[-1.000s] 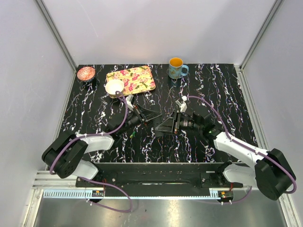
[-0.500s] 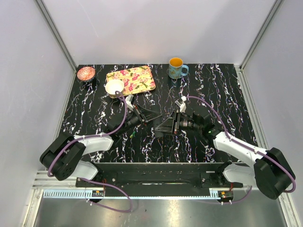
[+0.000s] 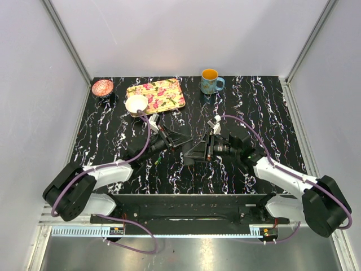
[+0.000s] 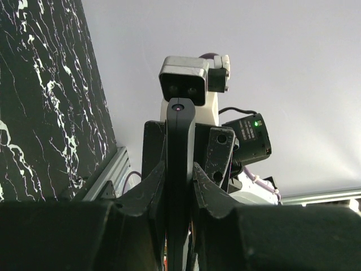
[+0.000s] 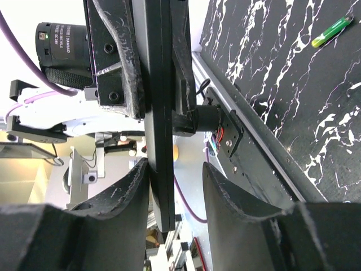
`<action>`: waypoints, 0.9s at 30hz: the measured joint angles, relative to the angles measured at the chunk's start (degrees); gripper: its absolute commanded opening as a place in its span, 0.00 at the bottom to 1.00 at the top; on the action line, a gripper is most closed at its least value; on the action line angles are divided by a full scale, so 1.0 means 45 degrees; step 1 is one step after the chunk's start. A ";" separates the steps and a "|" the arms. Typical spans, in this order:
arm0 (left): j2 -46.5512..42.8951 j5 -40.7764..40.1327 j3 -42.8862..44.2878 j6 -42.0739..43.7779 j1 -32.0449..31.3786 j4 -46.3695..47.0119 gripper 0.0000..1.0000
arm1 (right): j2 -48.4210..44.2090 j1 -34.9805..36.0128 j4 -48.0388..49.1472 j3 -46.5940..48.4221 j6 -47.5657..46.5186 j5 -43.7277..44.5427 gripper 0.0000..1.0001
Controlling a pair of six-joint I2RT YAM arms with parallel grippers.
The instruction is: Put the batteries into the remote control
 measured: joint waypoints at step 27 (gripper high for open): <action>-0.1792 -0.0588 0.0913 0.2137 0.0335 -0.4289 0.00 | -0.1797 -0.0262 -0.4711 0.1933 -0.2497 -0.0024 0.66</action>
